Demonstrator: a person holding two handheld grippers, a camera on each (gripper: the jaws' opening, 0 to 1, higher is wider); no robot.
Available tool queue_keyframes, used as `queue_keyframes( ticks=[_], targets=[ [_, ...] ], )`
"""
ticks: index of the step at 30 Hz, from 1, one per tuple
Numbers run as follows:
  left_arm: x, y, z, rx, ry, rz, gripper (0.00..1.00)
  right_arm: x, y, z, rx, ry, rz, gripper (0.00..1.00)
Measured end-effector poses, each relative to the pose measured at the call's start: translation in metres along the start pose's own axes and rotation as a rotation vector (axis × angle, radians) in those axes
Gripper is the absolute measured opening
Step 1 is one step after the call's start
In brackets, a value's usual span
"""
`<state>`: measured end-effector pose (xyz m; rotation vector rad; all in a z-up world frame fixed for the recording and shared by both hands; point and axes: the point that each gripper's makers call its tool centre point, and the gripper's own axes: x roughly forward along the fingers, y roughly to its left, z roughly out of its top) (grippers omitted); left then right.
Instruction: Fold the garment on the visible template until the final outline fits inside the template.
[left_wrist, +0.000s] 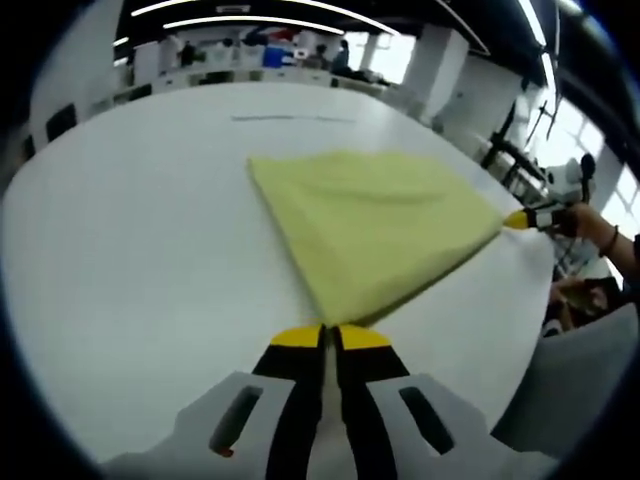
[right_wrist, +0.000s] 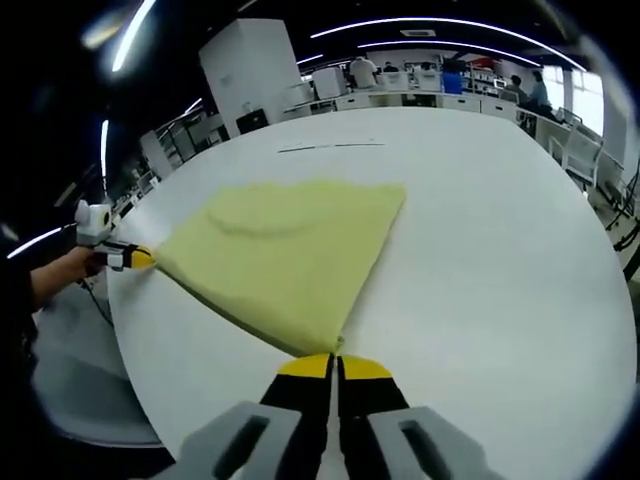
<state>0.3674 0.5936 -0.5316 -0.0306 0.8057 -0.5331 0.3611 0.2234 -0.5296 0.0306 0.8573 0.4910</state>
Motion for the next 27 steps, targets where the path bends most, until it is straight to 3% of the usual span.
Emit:
queue_keyframes(
  ticks=[5, 10, 16, 21, 27],
  targets=[
    [-0.004, 0.003, 0.003, -0.057, -0.006, 0.013, 0.09, -0.002, -0.001, 0.005, 0.01, -0.015, -0.012, 0.08],
    [-0.01, 0.005, 0.011, -0.132, -0.053, 0.03, 0.17, -0.001, 0.005, 0.009, 0.001, -0.017, -0.015, 0.24],
    [-0.017, -0.003, 0.018, -0.13, -0.069, 0.027, 0.36, -0.003, 0.017, 0.018, -0.004, -0.029, -0.007, 0.41],
    [-0.022, -0.013, 0.032, -0.121, -0.119, 0.016, 0.52, -0.01, 0.026, 0.03, -0.008, -0.057, -0.005, 0.6],
    [-0.035, -0.032, 0.055, -0.06, -0.175, -0.015, 0.69, -0.023, 0.044, 0.049, -0.031, -0.097, 0.023, 0.74]
  ],
)
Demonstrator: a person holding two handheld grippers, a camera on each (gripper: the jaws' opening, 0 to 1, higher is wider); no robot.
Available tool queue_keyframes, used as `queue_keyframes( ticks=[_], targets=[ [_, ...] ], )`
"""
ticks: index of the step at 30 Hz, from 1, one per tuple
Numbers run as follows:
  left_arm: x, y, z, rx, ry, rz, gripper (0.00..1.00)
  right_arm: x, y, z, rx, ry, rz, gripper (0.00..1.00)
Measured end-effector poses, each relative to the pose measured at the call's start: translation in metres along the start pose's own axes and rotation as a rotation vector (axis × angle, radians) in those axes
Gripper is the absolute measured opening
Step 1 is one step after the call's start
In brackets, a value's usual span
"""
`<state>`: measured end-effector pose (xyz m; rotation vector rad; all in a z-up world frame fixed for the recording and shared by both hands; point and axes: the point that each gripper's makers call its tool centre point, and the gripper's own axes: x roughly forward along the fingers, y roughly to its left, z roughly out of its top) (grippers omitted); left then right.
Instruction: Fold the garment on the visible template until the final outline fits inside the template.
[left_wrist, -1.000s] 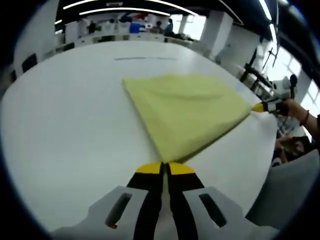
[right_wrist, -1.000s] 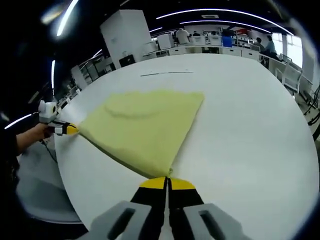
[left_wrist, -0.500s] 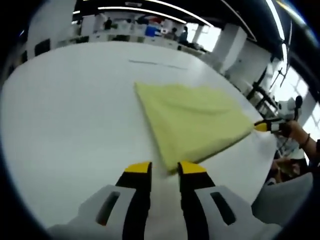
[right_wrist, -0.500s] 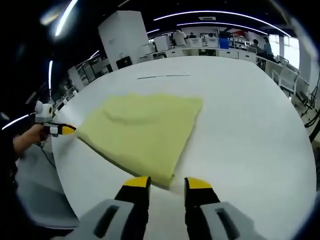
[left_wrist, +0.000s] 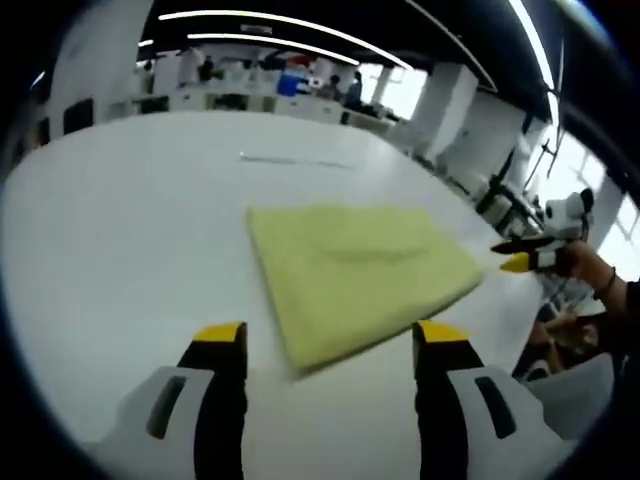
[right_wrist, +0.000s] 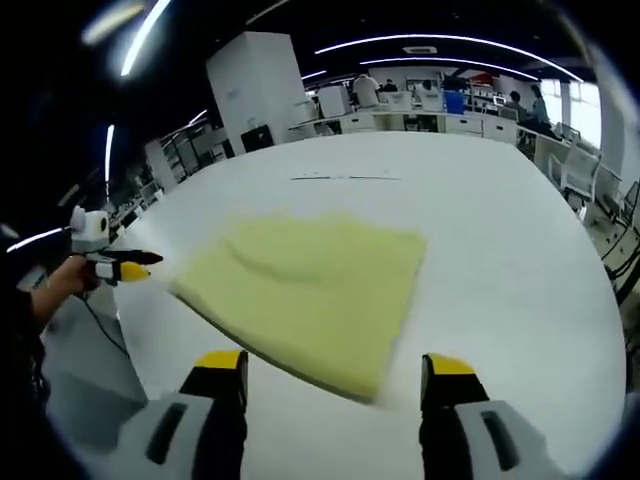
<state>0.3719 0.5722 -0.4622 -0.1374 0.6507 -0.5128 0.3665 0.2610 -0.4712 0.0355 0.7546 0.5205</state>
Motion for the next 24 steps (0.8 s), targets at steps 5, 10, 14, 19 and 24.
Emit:
queue_keyframes(
  ticks=[5, 10, 14, 19, 24],
  targets=[
    [-0.007, -0.013, 0.009, 0.026, -0.011, -0.018, 0.8, -0.006, 0.012, 0.01, -0.027, -0.01, 0.017, 0.81],
    [-0.012, -0.017, 0.013, 0.02, -0.005, -0.023, 0.85, -0.013, 0.02, 0.019, -0.042, -0.032, 0.015, 0.87],
    [-0.018, -0.017, 0.012, 0.027, -0.001, 0.007, 0.91, -0.02, 0.028, 0.026, -0.041, -0.059, 0.017, 0.94],
    [-0.027, -0.016, 0.013, 0.007, -0.018, 0.021, 0.96, -0.026, 0.037, 0.029, -0.048, -0.079, 0.024, 0.99],
    [-0.038, -0.018, 0.02, 0.029, -0.026, 0.046, 0.98, -0.029, 0.043, 0.027, -0.067, -0.089, 0.005, 0.99]
  ],
)
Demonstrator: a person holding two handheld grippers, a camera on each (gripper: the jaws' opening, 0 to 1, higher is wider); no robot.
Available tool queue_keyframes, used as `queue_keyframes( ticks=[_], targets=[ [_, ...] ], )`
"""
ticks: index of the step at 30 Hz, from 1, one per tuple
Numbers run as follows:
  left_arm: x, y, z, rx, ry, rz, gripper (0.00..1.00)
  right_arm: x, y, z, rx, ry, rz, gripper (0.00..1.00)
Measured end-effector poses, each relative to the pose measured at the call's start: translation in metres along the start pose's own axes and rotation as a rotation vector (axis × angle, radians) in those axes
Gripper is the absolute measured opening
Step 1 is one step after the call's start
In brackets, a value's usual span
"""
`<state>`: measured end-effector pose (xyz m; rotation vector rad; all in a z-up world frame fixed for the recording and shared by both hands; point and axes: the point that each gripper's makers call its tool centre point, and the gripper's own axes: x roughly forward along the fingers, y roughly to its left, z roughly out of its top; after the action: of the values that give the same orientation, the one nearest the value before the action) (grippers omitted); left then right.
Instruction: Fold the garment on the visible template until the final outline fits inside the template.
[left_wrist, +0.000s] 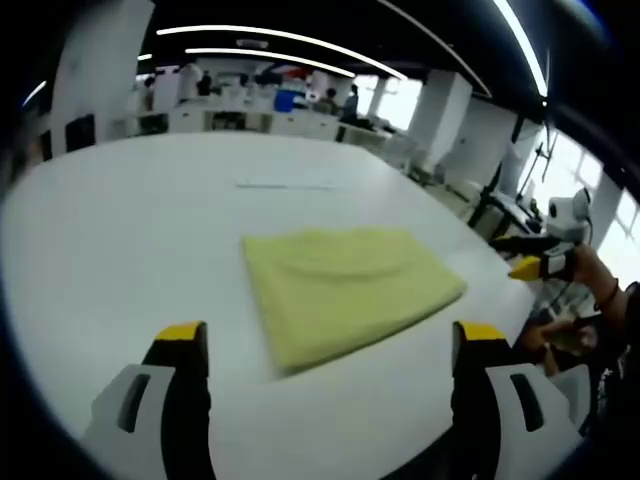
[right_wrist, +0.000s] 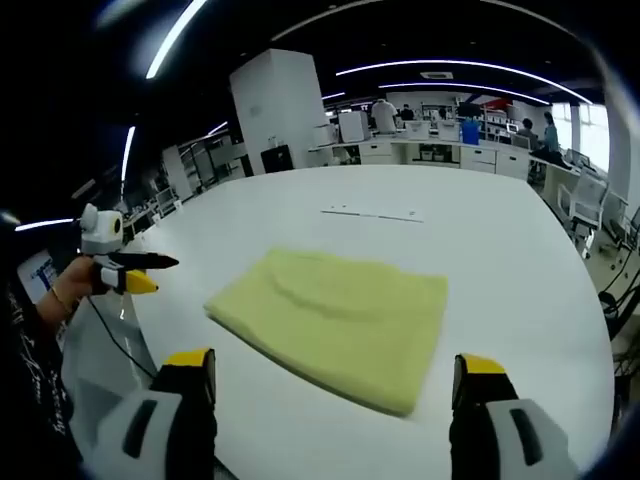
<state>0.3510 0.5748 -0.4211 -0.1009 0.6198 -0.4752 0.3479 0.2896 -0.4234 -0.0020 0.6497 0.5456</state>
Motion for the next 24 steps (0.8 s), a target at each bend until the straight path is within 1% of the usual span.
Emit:
queue_keyframes(
  ticks=[5, 9, 15, 24],
  targets=[
    [-0.006, -0.003, 0.005, -0.017, -0.018, 0.007, 0.94, -0.004, -0.003, 0.003, -0.018, -0.032, -0.041, 0.99],
    [-0.007, -0.006, 0.004, 0.001, -0.019, 0.019, 0.99, -0.007, -0.003, 0.005, -0.008, -0.043, -0.04, 0.99],
    [-0.006, -0.013, -0.002, -0.005, -0.006, -0.002, 0.99, -0.009, -0.001, 0.002, -0.003, -0.032, -0.036, 0.99],
    [-0.008, -0.011, -0.005, -0.019, 0.003, 0.0, 0.99, -0.009, 0.0, 0.0, 0.002, -0.023, -0.035, 0.99]
  ],
)
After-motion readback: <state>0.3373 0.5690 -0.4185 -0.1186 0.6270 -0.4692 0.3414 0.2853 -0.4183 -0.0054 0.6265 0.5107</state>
